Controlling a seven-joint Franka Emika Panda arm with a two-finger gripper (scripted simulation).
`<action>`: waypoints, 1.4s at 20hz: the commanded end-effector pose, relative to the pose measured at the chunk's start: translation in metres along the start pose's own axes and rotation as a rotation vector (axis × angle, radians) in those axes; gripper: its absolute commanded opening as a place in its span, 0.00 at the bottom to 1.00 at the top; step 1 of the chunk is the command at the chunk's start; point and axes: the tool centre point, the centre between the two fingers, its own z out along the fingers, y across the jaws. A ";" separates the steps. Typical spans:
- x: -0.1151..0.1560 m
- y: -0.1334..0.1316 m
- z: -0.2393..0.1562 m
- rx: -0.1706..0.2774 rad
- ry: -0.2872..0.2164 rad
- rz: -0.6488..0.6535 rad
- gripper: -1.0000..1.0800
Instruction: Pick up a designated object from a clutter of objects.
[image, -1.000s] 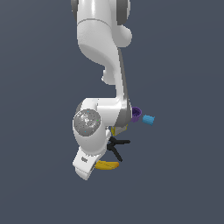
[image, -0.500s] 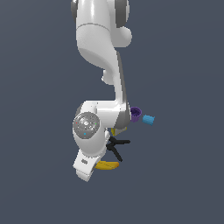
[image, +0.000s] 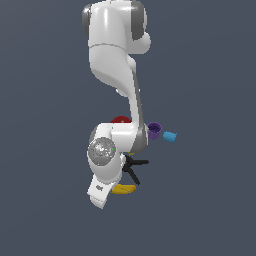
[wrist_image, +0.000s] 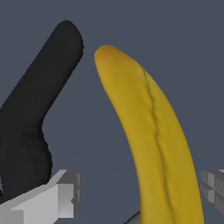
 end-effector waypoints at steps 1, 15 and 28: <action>0.000 0.000 0.008 -0.001 0.000 0.000 0.96; 0.000 0.002 0.009 -0.001 0.000 0.000 0.00; 0.006 -0.009 -0.028 -0.004 0.000 0.000 0.00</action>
